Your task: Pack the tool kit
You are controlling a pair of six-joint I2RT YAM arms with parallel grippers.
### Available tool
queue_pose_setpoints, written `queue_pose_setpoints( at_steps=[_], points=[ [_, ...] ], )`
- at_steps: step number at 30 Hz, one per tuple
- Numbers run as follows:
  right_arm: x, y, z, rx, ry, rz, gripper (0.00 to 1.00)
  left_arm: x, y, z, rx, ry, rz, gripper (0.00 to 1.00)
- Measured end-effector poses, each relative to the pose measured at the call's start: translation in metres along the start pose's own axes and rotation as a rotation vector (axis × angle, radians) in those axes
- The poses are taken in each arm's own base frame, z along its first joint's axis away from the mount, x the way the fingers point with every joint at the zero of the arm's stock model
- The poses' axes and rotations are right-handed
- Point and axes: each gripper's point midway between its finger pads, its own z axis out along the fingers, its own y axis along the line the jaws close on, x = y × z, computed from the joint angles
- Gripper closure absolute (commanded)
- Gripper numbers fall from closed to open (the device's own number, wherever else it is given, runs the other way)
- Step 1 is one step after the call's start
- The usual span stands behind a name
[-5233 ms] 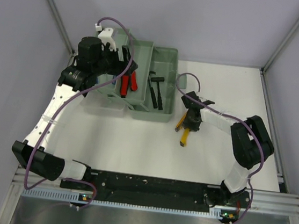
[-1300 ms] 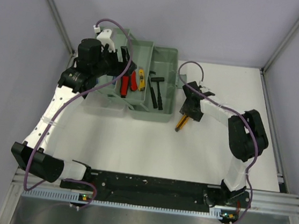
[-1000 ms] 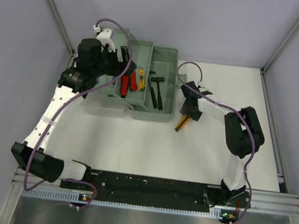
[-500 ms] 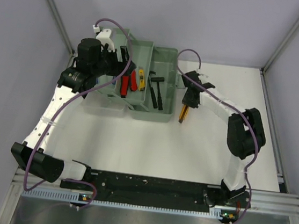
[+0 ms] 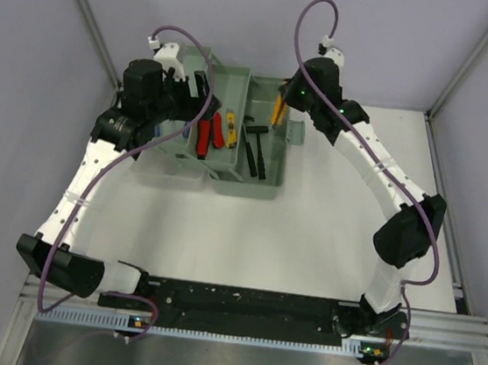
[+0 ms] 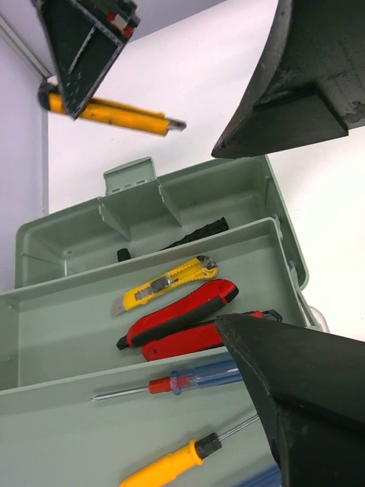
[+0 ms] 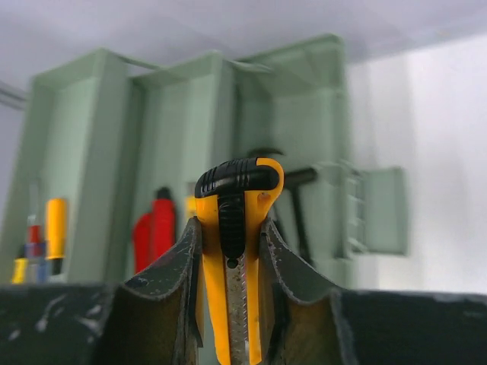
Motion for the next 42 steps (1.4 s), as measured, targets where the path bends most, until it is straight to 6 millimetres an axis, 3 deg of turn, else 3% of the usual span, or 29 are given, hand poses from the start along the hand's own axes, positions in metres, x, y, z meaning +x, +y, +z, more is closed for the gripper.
queue_pose_setpoints(
  at_steps=[4, 6, 9, 13, 18, 24, 28, 35, 42],
  points=[
    [-0.004, 0.062, 0.015, -0.167, -0.048, -0.029, 0.97, -0.005, -0.001, -0.004, 0.000, -0.014, 0.004, 0.14],
    [0.008, 0.088, 0.029, -0.234, -0.047, -0.052, 0.96, -0.004, 0.000, -0.005, -0.009, -0.012, 0.004, 0.14],
    [0.035, 0.106, 0.050, -0.280, -0.022, -0.087, 0.95, -0.003, 0.003, -0.009, -0.024, -0.008, 0.006, 0.14],
    [0.080, 0.109, 0.075, -0.284, 0.029, -0.140, 0.95, -0.006, 0.005, -0.015, -0.034, -0.018, 0.008, 0.14],
    [0.105, 0.111, 0.088, -0.281, 0.050, -0.166, 0.89, -0.009, 0.006, -0.019, -0.042, -0.031, 0.010, 0.14],
    [0.106, 0.110, 0.098, -0.250, 0.018, -0.173, 0.77, -0.009, 0.009, -0.019, -0.056, -0.031, 0.014, 0.14],
    [0.102, 0.110, 0.109, -0.223, -0.019, -0.189, 0.59, -0.008, 0.011, -0.020, -0.060, -0.027, 0.016, 0.13],
    [0.099, 0.104, 0.120, -0.180, -0.051, -0.225, 0.44, -0.007, 0.012, -0.020, -0.064, -0.021, 0.020, 0.13],
    [0.093, 0.102, 0.117, -0.170, -0.064, -0.255, 0.42, -0.018, 0.028, -0.026, -0.073, -0.040, -0.035, 0.13]
  ],
)
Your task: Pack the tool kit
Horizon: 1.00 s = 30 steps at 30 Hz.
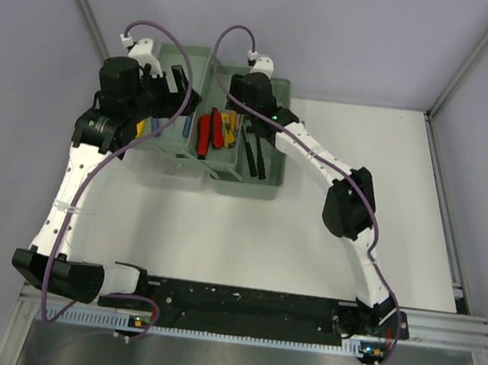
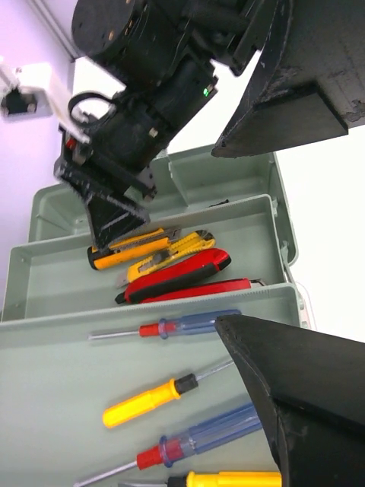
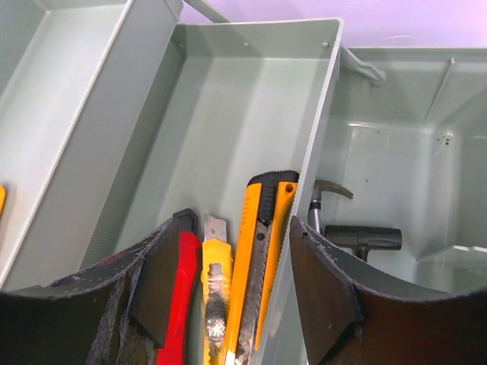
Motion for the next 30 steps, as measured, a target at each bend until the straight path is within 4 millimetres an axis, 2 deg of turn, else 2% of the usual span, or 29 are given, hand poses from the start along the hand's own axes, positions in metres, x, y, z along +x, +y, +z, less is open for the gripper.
queue_pose_setpoints(
  at_steps=[4, 7, 9, 12, 14, 17, 20, 25, 27, 30],
  points=[
    [-0.014, -0.006, -0.016, 0.005, 0.011, -0.006, 0.42, -0.007, 0.019, -0.002, -0.026, -0.012, -0.053, 0.13],
    [-0.034, -0.018, -0.046, -0.007, 0.022, 0.024, 0.42, -0.017, 0.042, -0.003, -0.064, -0.030, -0.108, 0.13],
    [-0.050, -0.037, -0.064, 0.002, 0.020, 0.050, 0.42, -0.026, 0.065, -0.001, -0.105, -0.054, -0.152, 0.13],
    [-0.074, -0.087, -0.091, 0.058, 0.001, 0.103, 0.42, -0.036, 0.111, 0.006, -0.178, -0.082, -0.238, 0.14],
    [-0.078, -0.118, -0.103, 0.102, -0.001, 0.131, 0.42, -0.037, 0.141, 0.012, -0.218, -0.087, -0.287, 0.14],
    [-0.069, -0.164, -0.115, 0.177, 0.024, 0.171, 0.42, -0.032, 0.181, 0.024, -0.272, -0.075, -0.338, 0.15],
    [-0.042, -0.189, -0.120, 0.216, 0.088, 0.198, 0.42, -0.018, 0.221, 0.036, -0.328, -0.042, -0.387, 0.16],
    [-0.001, -0.207, -0.126, 0.245, 0.194, 0.218, 0.44, 0.012, 0.273, 0.055, -0.366, 0.021, -0.453, 0.20],
    [0.008, -0.209, -0.127, 0.247, 0.222, 0.229, 0.46, 0.027, 0.293, 0.066, -0.364, 0.058, -0.472, 0.22],
    [0.011, -0.212, -0.129, 0.243, 0.239, 0.259, 0.46, 0.049, 0.313, 0.078, -0.356, 0.108, -0.488, 0.28]
  ],
)
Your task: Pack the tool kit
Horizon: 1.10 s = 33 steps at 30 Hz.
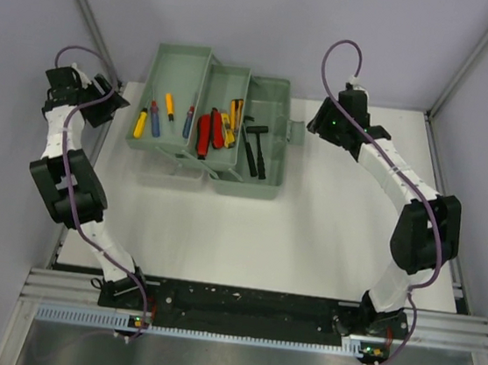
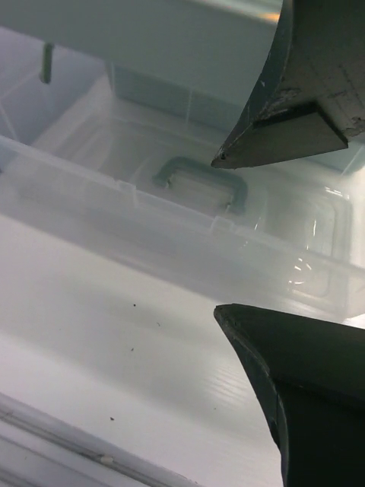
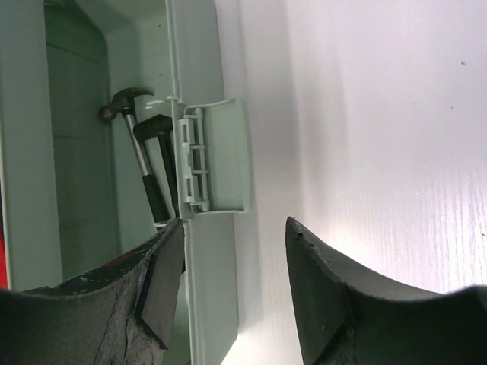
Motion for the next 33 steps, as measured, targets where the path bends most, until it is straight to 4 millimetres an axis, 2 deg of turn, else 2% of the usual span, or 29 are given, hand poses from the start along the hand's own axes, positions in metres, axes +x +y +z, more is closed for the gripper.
queue_pose_setpoints(
  at_steps=[2, 5, 9, 15, 21, 24, 28, 33],
  points=[
    [-0.001, -0.004, 0.000, -0.004, 0.009, 0.026, 0.47, 0.007, 0.006, 0.011, 0.020, 0.032, 0.007, 0.34],
    [0.000, -0.010, 0.002, -0.010, 0.025, 0.062, 0.47, 0.018, 0.005, 0.025, 0.082, 0.071, 0.036, 0.41],
    [0.009, -0.017, 0.003, -0.009, 0.062, 0.096, 0.48, 0.037, -0.005, 0.033, 0.163, 0.106, 0.088, 0.41],
    [0.018, -0.016, 0.005, -0.023, 0.092, 0.122, 0.48, 0.061, -0.016, 0.043, 0.208, 0.151, 0.176, 0.43],
    [0.027, -0.019, 0.006, -0.021, 0.115, 0.136, 0.49, 0.077, -0.004, 0.054, 0.177, 0.183, 0.215, 0.43],
    [0.030, -0.020, 0.007, -0.020, 0.124, 0.145, 0.49, 0.087, 0.005, 0.062, 0.152, 0.205, 0.219, 0.47],
    [0.037, -0.023, 0.007, -0.014, 0.141, 0.155, 0.50, 0.097, 0.012, 0.066, 0.132, 0.230, 0.217, 0.60],
    [0.043, -0.024, 0.008, -0.015, 0.157, 0.169, 0.51, 0.097, 0.011, 0.067, 0.133, 0.226, 0.227, 0.95]
  ],
)
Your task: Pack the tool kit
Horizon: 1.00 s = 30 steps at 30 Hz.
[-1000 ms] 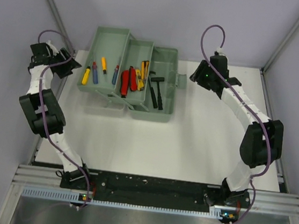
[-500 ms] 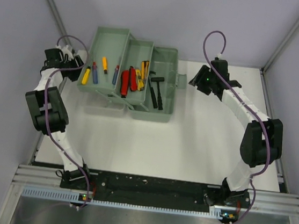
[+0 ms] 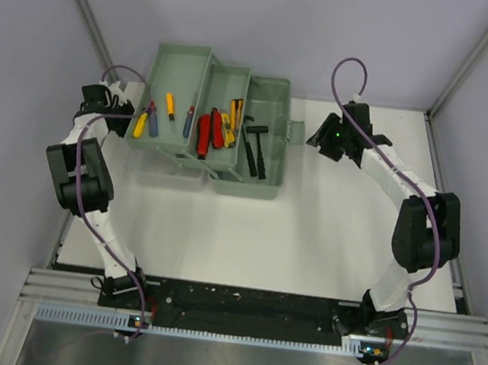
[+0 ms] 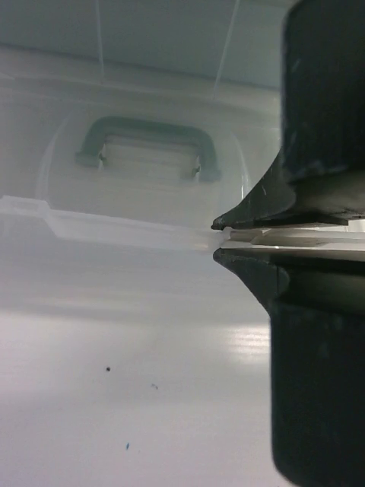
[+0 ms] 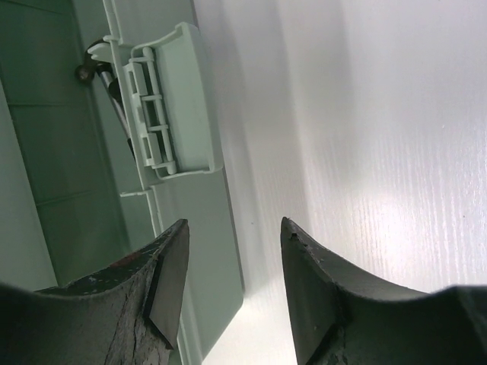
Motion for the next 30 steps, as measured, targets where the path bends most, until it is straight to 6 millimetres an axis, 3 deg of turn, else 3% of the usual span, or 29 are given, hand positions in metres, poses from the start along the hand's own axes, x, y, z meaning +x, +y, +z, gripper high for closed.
queue_pose_setpoints(
  at_steps=[1, 8, 18, 30],
  points=[
    [0.002, -0.001, 0.001, 0.001, 0.006, 0.004, 0.51, -0.001, 0.001, 0.000, -0.007, -0.005, 0.014, 1.00],
    [0.020, -0.011, 0.009, 0.021, 0.057, 0.051, 0.58, -0.002, -0.001, 0.000, -0.018, -0.001, 0.052, 1.00],
    [0.071, -0.036, 0.043, 0.076, 0.213, 0.109, 0.60, -0.012, -0.014, -0.007, -0.112, 0.015, 0.115, 1.00],
    [0.099, 0.001, 0.039, -0.041, 0.299, 0.068, 0.60, -0.049, -0.062, -0.055, -0.223, -0.062, 0.250, 1.00]
  ],
)
